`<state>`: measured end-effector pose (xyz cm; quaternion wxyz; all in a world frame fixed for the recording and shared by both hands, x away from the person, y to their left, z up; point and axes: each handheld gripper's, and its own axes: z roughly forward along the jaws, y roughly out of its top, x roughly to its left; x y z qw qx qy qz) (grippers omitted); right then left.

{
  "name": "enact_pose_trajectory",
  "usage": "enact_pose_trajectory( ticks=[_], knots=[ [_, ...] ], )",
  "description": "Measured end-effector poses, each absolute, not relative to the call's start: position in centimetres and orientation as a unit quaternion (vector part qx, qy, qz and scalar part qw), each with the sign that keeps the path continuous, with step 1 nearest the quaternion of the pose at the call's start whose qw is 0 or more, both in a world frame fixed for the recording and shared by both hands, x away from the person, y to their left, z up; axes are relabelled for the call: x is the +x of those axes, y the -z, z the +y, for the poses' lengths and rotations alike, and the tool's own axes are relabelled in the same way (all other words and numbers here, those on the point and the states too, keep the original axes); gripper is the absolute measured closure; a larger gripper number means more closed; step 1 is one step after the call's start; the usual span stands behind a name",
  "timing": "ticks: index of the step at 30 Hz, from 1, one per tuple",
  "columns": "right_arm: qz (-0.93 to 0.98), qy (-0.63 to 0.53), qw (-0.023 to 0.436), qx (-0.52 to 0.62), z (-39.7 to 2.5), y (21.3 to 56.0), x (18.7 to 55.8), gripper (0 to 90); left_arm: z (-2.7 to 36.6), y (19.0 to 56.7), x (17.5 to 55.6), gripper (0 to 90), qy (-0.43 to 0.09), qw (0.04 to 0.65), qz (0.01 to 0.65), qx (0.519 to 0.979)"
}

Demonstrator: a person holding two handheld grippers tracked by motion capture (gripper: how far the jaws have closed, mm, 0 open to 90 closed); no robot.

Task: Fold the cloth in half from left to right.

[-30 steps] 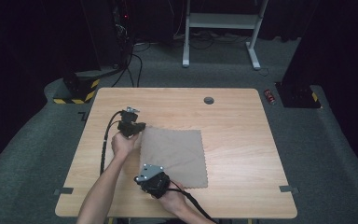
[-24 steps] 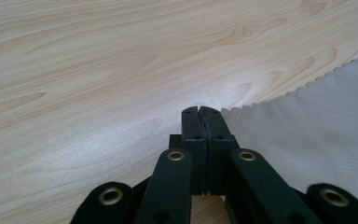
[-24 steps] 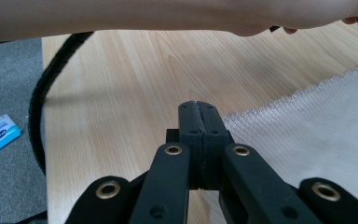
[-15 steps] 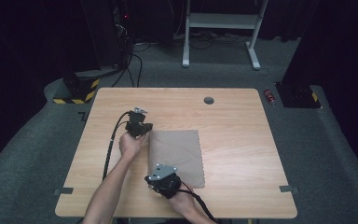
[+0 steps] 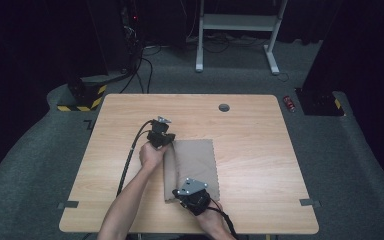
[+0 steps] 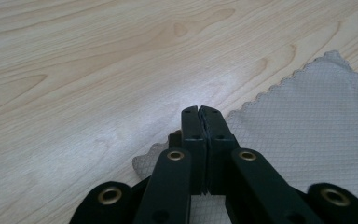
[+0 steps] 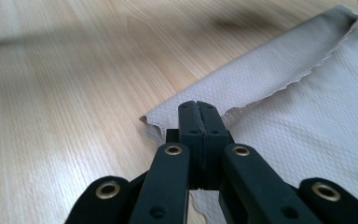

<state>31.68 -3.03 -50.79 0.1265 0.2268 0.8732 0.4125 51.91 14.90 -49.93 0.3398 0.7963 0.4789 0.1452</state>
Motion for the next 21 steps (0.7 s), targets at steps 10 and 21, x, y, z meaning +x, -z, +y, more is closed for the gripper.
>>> enact_pose_trajectory(
  ticks=[10, 21],
  knots=[
    [0.869, -0.412, 0.129, 0.241, -5.0, 51.1, 31.7, 90.0, 14.1, 49.7, 52.0, 89.1, -0.141, 0.348, 0.476, 0.796],
    [0.863, -0.415, 0.132, 0.258, -6.7, 51.2, 31.6, 90.0, 13.5, 49.4, 52.0, 89.0, -0.134, 0.354, 0.475, 0.795]
  ],
)
